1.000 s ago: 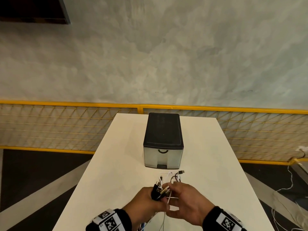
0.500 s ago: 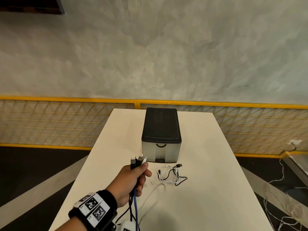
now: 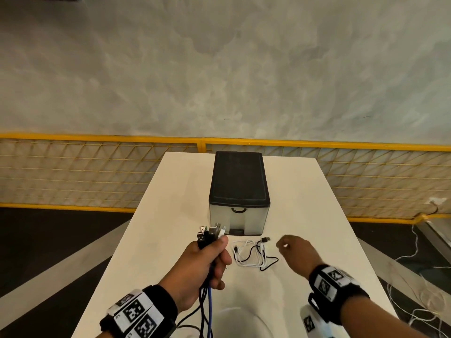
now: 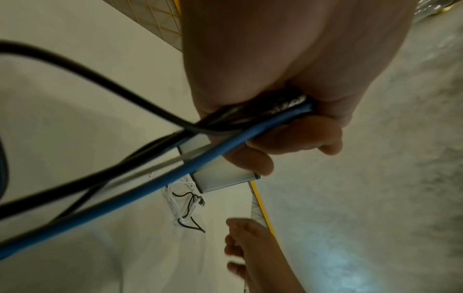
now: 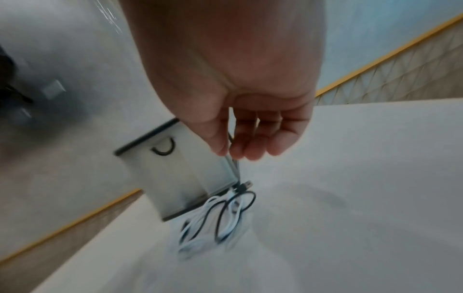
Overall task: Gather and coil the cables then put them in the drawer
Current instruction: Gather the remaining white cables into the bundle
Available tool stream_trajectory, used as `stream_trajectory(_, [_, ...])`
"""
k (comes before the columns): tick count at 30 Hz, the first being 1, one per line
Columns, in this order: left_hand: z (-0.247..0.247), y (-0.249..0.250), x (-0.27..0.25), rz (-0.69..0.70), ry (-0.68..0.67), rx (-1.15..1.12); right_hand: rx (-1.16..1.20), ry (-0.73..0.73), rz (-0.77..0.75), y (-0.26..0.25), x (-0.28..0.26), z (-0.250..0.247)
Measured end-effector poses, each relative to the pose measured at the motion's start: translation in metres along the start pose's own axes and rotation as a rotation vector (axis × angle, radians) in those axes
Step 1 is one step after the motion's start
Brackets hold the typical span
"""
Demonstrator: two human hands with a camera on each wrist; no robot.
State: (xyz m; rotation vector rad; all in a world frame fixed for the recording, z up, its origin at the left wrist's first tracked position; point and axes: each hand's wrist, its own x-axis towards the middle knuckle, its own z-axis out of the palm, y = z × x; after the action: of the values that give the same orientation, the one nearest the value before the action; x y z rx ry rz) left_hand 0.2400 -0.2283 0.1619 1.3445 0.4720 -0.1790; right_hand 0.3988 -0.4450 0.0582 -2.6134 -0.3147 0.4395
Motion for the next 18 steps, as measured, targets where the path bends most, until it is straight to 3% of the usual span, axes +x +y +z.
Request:
stream_trajectory(5, [-0.013, 0.004, 0.016, -0.027, 0.034, -0.025, -0.102, -0.063, 0.039, -0.002, 0.064, 0.021])
stream_trajectory(13, [-0.024, 0.002, 0.037, -0.059, 0.018, -0.095, -0.328, -0.133, 0.068, 0.001, 0.078, 0.049])
stream_trajectory(16, [-0.021, 0.004, 0.045, -0.046, -0.005, -0.076, -0.281, -0.132, 0.047, -0.002, 0.073, 0.046])
stream_trajectory(18, [-0.018, 0.004, 0.050, -0.012, -0.009, -0.035, -0.080, -0.161, 0.006, -0.006, 0.071, 0.037])
